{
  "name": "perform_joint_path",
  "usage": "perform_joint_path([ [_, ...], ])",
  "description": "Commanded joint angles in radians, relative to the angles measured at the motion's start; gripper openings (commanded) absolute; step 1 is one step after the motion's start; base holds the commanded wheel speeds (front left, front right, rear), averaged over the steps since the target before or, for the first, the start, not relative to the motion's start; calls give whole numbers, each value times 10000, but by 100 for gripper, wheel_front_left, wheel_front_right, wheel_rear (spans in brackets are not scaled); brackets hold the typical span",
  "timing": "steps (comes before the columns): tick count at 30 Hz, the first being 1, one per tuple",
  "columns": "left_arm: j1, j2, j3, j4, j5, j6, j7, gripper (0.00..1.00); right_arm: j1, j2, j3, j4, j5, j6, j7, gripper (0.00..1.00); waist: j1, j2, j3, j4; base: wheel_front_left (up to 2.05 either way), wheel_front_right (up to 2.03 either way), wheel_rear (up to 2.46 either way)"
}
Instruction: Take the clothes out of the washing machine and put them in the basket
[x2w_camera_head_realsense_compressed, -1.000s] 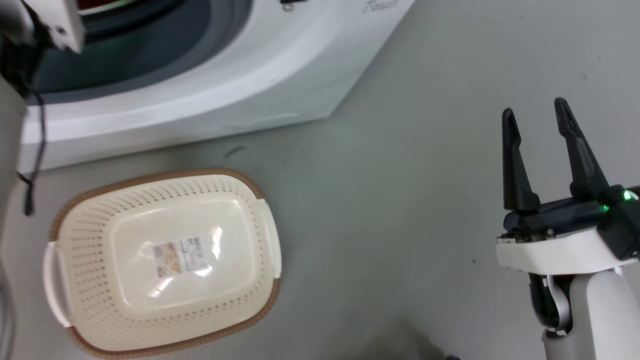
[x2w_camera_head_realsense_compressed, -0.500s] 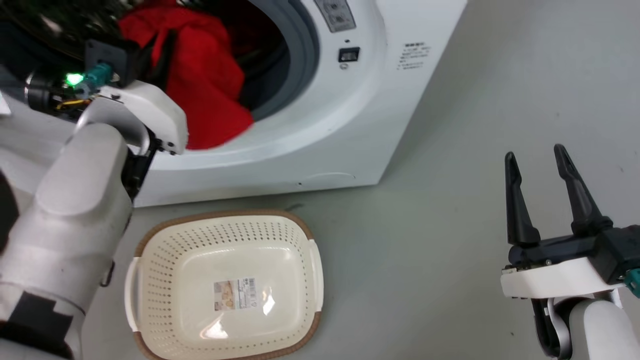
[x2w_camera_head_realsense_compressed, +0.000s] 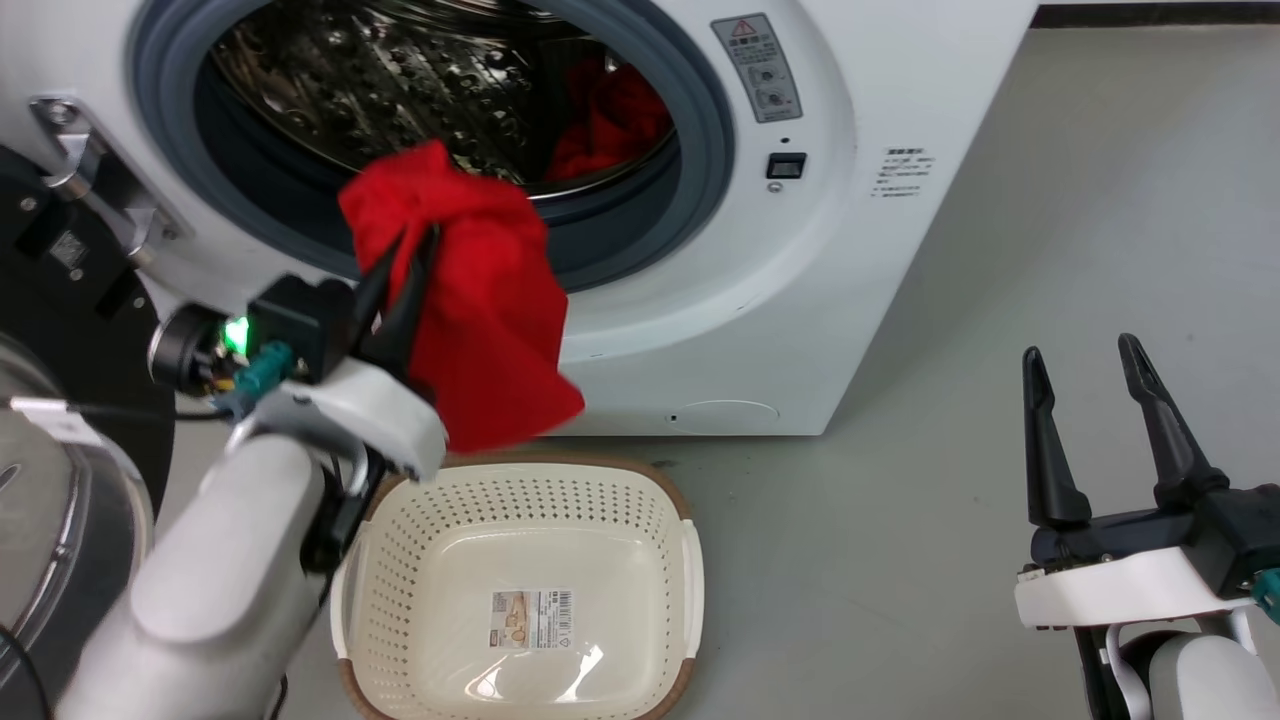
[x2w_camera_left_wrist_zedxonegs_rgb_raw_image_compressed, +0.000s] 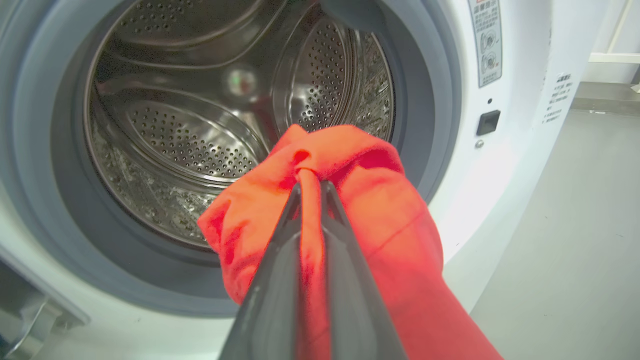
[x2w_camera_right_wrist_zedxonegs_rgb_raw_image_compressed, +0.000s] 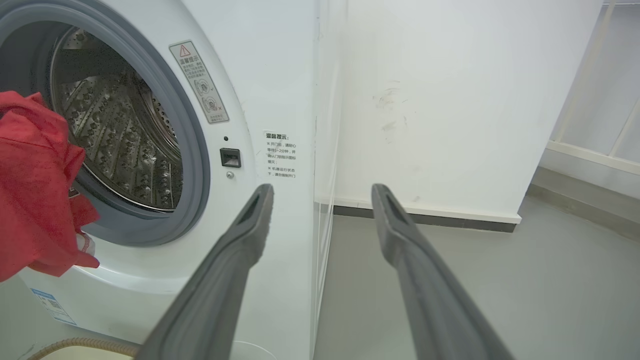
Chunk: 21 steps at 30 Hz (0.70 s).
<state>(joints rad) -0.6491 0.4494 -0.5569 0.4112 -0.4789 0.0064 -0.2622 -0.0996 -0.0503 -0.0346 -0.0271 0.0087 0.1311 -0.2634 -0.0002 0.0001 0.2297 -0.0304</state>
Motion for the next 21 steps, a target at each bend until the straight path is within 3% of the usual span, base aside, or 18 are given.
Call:
perform_joint_path([
  [1,396,54,-38,-239,-100,56,130,0,59,2,-31,-14,-38,-8,-21,100,2,-1,-48,134,0,0,0],
  [10,1993,165,-317,-698,-600,344,913,0,-129,2,-76,-101,-193,-8,-21,100,2,-1,424,428,0,0,0],
  [21,1428,-689,-943,2627,-626,-321,881,0,-699,2,-67,-377,-554,-8,-21,100,2,-1,2062,379,0,0,0],
])
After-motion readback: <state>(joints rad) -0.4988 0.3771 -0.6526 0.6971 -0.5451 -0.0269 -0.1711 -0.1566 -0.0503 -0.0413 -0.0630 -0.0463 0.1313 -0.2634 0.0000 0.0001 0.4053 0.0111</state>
